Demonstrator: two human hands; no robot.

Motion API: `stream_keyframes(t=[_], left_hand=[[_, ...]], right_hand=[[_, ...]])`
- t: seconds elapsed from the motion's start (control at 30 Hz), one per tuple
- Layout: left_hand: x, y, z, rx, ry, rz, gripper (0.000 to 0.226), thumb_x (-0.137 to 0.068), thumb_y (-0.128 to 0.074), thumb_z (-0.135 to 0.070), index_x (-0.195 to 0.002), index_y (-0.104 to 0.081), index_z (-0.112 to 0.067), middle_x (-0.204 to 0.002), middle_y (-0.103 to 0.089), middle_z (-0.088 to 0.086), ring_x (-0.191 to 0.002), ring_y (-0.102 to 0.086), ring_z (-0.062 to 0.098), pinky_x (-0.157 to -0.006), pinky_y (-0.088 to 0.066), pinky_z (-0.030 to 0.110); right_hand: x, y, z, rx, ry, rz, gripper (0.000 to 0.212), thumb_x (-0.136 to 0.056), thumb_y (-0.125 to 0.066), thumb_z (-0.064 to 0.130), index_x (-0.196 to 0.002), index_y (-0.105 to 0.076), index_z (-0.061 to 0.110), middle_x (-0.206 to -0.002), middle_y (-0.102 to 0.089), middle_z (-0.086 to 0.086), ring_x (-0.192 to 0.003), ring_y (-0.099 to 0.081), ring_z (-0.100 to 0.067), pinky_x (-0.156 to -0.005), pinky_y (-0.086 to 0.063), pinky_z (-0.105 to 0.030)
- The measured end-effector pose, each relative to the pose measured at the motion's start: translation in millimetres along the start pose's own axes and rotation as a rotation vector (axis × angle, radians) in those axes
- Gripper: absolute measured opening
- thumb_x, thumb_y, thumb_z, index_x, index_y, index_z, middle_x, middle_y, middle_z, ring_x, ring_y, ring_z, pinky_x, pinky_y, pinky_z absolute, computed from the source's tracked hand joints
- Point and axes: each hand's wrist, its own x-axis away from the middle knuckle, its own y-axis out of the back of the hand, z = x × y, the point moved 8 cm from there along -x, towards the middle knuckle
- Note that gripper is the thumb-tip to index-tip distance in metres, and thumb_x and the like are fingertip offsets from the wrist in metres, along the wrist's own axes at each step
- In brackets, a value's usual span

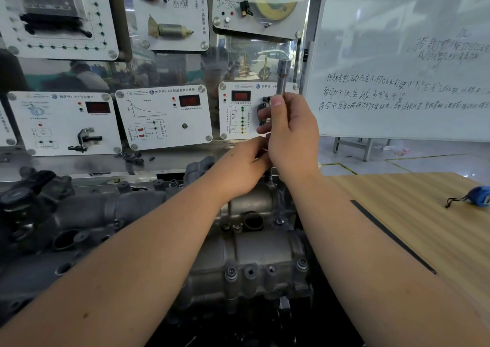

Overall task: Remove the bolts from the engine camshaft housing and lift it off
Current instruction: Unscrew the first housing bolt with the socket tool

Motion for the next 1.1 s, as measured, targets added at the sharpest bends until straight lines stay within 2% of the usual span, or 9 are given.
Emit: stream_keyframes(t=[0.13,0.27,0.53,0.6,0.73,0.83,0.9,1.03,1.1], left_hand=[[-1.2,-1.0,1.0,0.005,0.008,0.013,0.01,-0.103,-0.051,-0.024,-0.102,-0.058,-0.032,-0.092,-0.068,-0.01,-0.085,-0.064,0.008,-0.073,-0.049,0.032],[-1.8,-1.5,1.0,-0.012,0.006,0.014,0.016,-0.103,-0.052,-0.025,-0.117,-0.058,-0.025,-0.102,-0.068,-0.008,-0.093,-0.065,0.011,-0.084,-0.054,0.038],[-0.5,-0.1,-0.3,-0.011,0.002,0.012,0.012,-0.104,-0.049,-0.022,-0.103,-0.06,-0.027,-0.095,-0.071,-0.001,-0.09,-0.066,0.019,-0.085,-0.054,0.047],[-0.7,-0.3,-0.4,-0.015,0.006,0.014,0.011,-0.104,-0.05,-0.023,-0.106,-0.06,-0.027,-0.097,-0.07,-0.004,-0.091,-0.066,0.016,-0.086,-0.054,0.046],[-1.3,-1.0,-2.8,-0.043,-0.005,0.019,0.013,-0.104,-0.05,-0.023,-0.113,-0.059,-0.023,-0.099,-0.068,-0.007,-0.092,-0.065,0.014,-0.087,-0.053,0.043],[-0.3,0.0,-4.7,-0.04,-0.009,0.015,0.014,-0.103,-0.049,-0.023,-0.114,-0.058,-0.023,-0.098,-0.068,-0.005,-0.091,-0.065,0.016,-0.086,-0.053,0.043],[-0.2,-0.1,-4.9,-0.038,-0.007,0.021,0.016,-0.104,-0.047,-0.022,-0.113,-0.06,-0.019,-0.097,-0.069,0.004,-0.091,-0.065,0.023,-0.084,-0.053,0.048],[-0.1,-1.4,-4.5,-0.067,-0.003,0.039,0.017,-0.104,-0.045,-0.02,-0.093,-0.058,-0.021,-0.087,-0.067,0.013,-0.075,-0.06,0.027,-0.076,-0.05,0.051],[-0.8,-2.0,-3.5,-0.074,0.003,0.034,0.017,-0.104,-0.046,-0.02,-0.092,-0.057,-0.025,-0.088,-0.067,0.009,-0.079,-0.062,0.026,-0.074,-0.049,0.042]], right_hand=[[-0.3,-0.8,0.4,-0.005,-0.007,0.002,0.017,-0.105,-0.043,0.032,-0.091,-0.053,0.036,-0.077,-0.069,0.012,-0.059,-0.064,-0.003,-0.057,-0.046,-0.014],[-0.8,0.6,-4.9,-0.081,-0.053,0.0,0.01,-0.101,-0.055,0.034,-0.093,-0.049,0.032,-0.077,-0.071,0.008,-0.061,-0.067,-0.009,-0.059,-0.049,-0.019],[-0.2,-1.1,1.0,0.02,0.0,0.011,0.019,-0.105,-0.043,0.033,-0.09,-0.054,0.037,-0.076,-0.069,0.018,-0.06,-0.064,-0.003,-0.056,-0.045,-0.013],[-0.7,-1.6,-0.6,0.008,-0.013,0.015,0.016,-0.105,-0.045,0.033,-0.092,-0.054,0.037,-0.076,-0.069,0.019,-0.06,-0.064,-0.002,-0.058,-0.046,-0.014],[-0.9,-0.6,-4.6,-0.045,-0.033,0.011,0.011,-0.101,-0.055,0.034,-0.091,-0.049,0.033,-0.077,-0.072,0.008,-0.062,-0.067,-0.009,-0.062,-0.05,-0.023],[0.3,-0.5,-2.5,-0.024,-0.002,0.005,0.014,-0.103,-0.051,0.032,-0.088,-0.05,0.03,-0.076,-0.071,0.01,-0.061,-0.067,-0.008,-0.059,-0.048,-0.017],[0.5,-2.2,-0.8,0.013,0.012,0.01,0.017,-0.104,-0.046,0.032,-0.087,-0.051,0.033,-0.076,-0.07,0.013,-0.06,-0.065,-0.005,-0.059,-0.048,-0.016],[-0.4,-5.8,-3.0,0.097,0.019,0.015,0.019,-0.106,-0.04,0.033,-0.092,-0.053,0.034,-0.076,-0.067,0.013,-0.065,-0.063,-0.006,-0.068,-0.054,-0.033],[-1.2,-5.2,-6.7,0.075,0.007,0.011,0.012,-0.105,-0.045,0.035,-0.105,-0.053,0.026,-0.078,-0.069,0.01,-0.07,-0.066,-0.007,-0.07,-0.055,-0.029]])
